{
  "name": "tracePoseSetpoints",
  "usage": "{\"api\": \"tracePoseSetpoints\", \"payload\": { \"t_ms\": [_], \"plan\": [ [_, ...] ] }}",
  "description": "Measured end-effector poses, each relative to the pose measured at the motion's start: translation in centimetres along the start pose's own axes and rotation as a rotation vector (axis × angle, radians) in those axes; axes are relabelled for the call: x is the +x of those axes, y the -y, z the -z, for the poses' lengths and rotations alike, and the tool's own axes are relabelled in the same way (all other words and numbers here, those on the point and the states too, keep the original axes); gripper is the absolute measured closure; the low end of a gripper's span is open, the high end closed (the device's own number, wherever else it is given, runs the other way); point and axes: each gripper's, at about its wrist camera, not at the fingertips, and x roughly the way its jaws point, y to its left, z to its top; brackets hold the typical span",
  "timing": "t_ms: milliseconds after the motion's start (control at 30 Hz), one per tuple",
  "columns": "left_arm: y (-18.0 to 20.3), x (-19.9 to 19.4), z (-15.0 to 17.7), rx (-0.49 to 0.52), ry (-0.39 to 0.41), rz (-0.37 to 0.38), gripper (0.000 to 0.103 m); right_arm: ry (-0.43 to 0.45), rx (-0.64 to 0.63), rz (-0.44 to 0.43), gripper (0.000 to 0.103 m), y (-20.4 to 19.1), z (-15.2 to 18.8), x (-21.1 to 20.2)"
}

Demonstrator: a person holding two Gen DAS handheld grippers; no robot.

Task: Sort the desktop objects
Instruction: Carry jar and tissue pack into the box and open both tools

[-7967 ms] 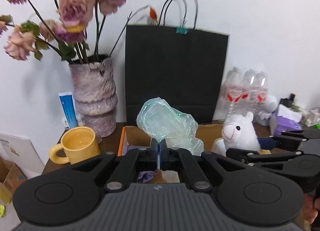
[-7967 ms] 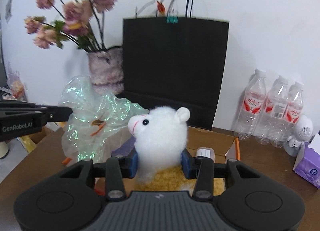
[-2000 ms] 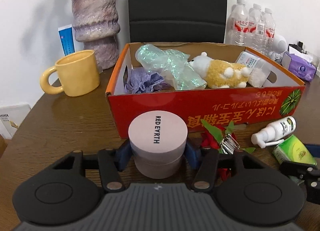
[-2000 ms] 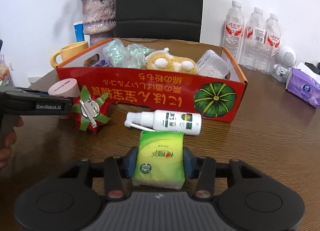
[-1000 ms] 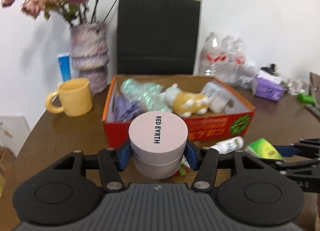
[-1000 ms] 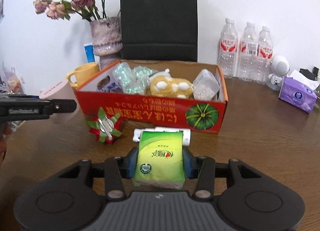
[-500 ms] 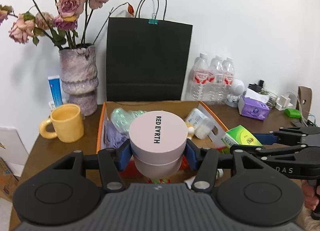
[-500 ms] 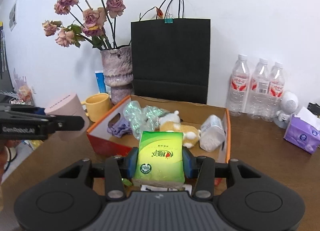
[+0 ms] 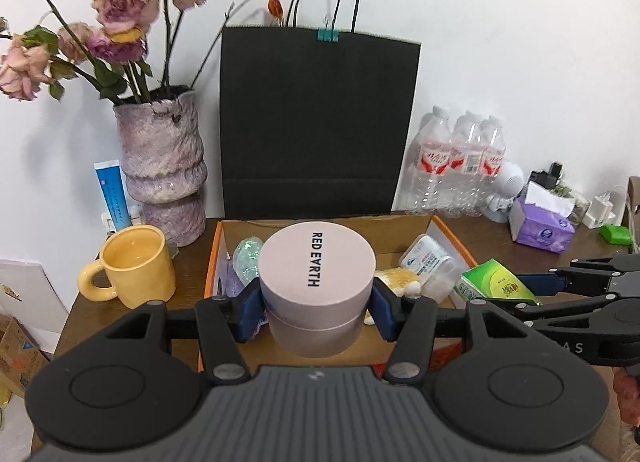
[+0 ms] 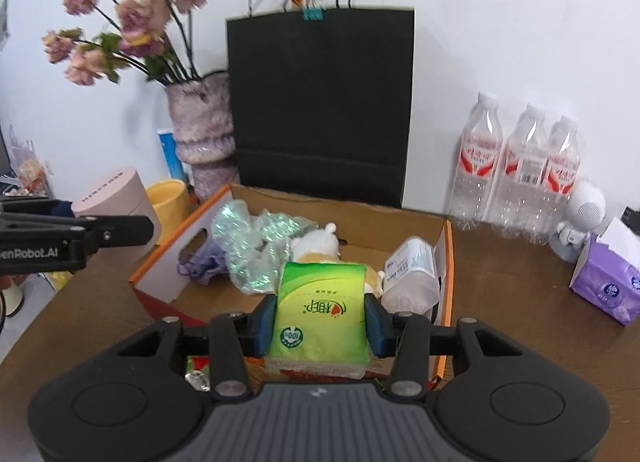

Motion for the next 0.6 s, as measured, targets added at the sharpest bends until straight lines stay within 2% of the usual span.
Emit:
{"api": "tracePoseSetpoints", "payload": {
  "t_ms": [67,367,600],
  "plan": [
    [0.1,1.2,0.0,0.004,-0.022,-0.018,0.047,-0.005,-0.019,0.022,0.059,-0.1,0.1,1.1],
    [-0.8,5.7,1.0,-0.009,-0.089,-0.057,0.047,-0.061,-0.035,0.025,0.059,0.0,0.2,6.0],
    [-0.1,8.9,1.5,0.001,-0.140,-0.066,0.047,-0.132,0.012,0.027,0.059,1.3,0.3,9.8]
  ]
}}
